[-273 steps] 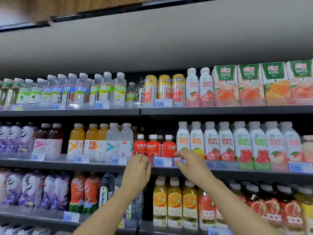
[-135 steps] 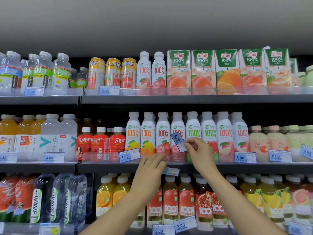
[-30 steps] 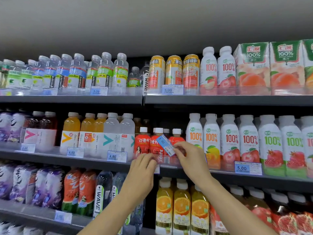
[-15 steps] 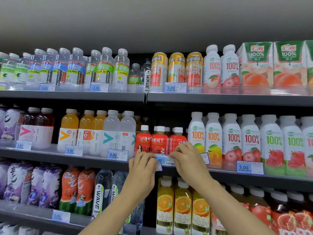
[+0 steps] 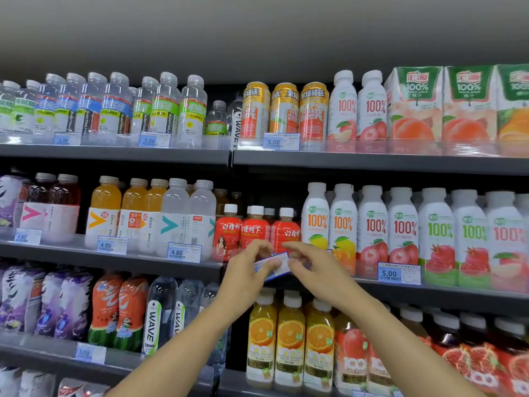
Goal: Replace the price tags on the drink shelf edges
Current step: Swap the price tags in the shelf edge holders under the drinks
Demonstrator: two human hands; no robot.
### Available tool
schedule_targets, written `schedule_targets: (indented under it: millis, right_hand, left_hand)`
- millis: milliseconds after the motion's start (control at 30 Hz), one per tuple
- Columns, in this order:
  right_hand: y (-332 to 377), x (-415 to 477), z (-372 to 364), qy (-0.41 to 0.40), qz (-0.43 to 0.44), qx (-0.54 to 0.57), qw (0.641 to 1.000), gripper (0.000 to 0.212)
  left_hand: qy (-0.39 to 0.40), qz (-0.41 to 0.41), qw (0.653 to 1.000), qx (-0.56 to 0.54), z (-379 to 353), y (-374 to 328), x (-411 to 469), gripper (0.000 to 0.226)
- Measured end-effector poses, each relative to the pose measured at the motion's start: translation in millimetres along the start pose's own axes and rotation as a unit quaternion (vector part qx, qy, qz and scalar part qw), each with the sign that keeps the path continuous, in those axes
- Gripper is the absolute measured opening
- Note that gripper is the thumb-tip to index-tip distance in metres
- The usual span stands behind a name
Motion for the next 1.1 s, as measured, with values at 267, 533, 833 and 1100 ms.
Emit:
schedule_targets:
  millis: [267,533,833,1100]
  right_hand:
    - [-27,-25,42,-0.099,-0.048,0.078,0.991,0.012]
    - [-37,-36,57,-0.116,-0.052,0.105,0.986,0.012]
    - [-48,-50,94,-0.219,-0.065,0.028,0.973,0.006]
    - [-69,-69,118,-0.295,-0.086,0.013,0.951,0.008]
  left_hand:
    - [0.006,0.061,0.989,-0.134,-26,-13,-3,0.011]
    - [0.004,0.055,0.987,-0.149,-38,-23,-4,0.012]
    - [-0.044,-0.02,0.999,0.026,-46,-35,-1,0.024]
    - [-0.039,-0.07,0.978,0.193,-70,-41,9,0.03]
Point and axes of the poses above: each hand's wrist, its own x-axis towards the middle knuckle, its own z-axis out of the back of the hand, y = z × x, the point moved 4 cm from there along x, towards the middle knuckle, and after that the axes turned 13 degrees about z, right-handed, at the moved point
